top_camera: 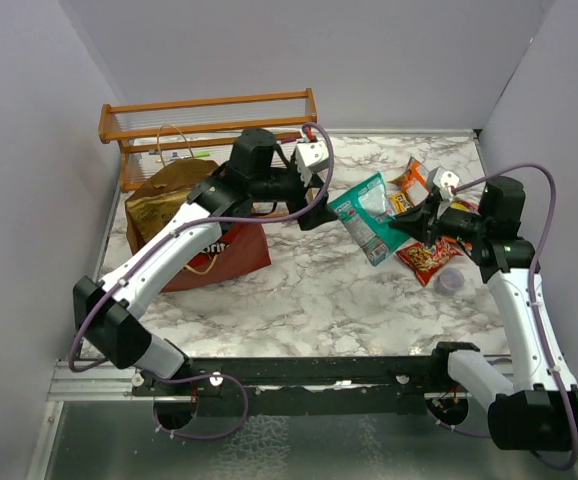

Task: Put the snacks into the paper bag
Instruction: Place the snack in the paper bag.

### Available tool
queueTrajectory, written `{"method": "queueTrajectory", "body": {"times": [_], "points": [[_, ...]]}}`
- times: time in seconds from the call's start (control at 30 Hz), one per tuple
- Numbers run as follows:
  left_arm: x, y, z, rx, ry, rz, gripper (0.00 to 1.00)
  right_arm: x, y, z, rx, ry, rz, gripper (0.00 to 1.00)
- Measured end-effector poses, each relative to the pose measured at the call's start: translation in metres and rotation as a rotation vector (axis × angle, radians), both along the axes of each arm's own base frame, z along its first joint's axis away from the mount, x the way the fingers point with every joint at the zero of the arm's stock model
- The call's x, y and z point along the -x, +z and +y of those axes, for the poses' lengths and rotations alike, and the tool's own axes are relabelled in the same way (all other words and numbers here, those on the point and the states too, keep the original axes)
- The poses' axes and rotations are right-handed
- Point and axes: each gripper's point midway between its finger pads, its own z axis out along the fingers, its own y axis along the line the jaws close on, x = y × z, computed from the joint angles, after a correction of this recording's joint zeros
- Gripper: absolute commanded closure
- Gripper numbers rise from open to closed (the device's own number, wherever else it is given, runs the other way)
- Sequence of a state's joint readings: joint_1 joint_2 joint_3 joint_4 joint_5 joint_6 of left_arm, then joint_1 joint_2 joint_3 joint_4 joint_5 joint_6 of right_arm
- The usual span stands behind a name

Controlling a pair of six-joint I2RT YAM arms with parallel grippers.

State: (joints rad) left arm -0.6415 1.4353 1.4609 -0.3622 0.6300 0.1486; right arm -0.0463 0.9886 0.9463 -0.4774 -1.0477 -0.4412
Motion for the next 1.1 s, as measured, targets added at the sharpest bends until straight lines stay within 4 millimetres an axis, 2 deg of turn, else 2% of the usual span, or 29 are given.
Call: {"method": "queueTrajectory", "body": {"times": [0.2, 0.37, 0.57, 0.7, 1.0, 1.1], "points": [[-0.016, -0.022, -0.027, -0.01, -0.03, 0.06, 0.11, 0.024, 0.021, 0.008, -0.026, 0.055, -0.071, 0.99], [-0.012, -0.022, -0.033, 0.012, -0.078, 0.076, 0.1, 0.037, 0.033, 0.011, -0.037, 0.073, -0.113, 0.99], [-0.002, -0.02, -0.04, 0.044, -0.159, 0.098, 0.18, 0.045, 0.039, 0.013, -0.05, 0.093, -0.125, 0.99], [0.005, -0.026, -0.047, 0.06, -0.215, 0.14, 0.29, 0.046, 0.039, 0.014, -0.055, 0.096, -0.119, 0.99], [0.017, -0.029, -0.053, 0.091, -0.296, 0.218, 0.69, 0.048, 0.039, 0.015, -0.062, 0.102, -0.112, 0.99], [0.019, -0.026, -0.053, 0.1, -0.307, 0.223, 0.86, 0.049, 0.04, 0.015, -0.063, 0.104, -0.112, 0.99]]}}
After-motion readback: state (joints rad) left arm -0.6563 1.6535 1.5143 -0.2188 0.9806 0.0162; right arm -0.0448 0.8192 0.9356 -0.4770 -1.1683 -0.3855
